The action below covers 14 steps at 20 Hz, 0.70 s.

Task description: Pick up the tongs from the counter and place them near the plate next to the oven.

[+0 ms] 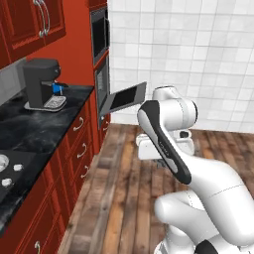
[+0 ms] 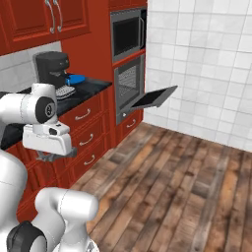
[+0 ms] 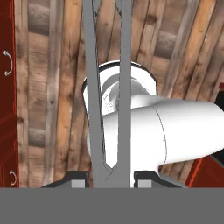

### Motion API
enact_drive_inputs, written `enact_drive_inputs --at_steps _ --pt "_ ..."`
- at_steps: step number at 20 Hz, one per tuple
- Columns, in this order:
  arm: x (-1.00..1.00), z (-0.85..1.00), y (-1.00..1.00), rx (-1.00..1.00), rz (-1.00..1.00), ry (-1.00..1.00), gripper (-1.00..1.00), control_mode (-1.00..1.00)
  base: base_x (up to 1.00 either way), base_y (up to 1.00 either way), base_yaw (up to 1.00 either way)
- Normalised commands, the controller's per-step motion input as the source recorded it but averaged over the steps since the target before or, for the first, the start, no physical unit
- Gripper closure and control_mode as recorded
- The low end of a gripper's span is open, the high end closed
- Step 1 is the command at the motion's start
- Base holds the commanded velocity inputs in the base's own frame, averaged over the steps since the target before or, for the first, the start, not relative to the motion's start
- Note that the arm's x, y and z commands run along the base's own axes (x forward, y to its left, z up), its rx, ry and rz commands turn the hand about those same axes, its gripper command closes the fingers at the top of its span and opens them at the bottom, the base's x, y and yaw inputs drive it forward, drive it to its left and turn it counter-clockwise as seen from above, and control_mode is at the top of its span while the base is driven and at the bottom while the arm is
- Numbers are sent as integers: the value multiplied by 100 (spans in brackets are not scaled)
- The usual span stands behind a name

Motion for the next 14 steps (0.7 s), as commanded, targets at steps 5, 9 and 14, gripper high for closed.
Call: enact_drive_inputs --at_steps 5,9,14 --pt "0 0 0 0 0 0 100 100 100 -27 0" --pt "0 0 0 0 0 0 100 100 100 -35 4" --pt "0 0 0 0 0 0 100 100 100 -33 22"
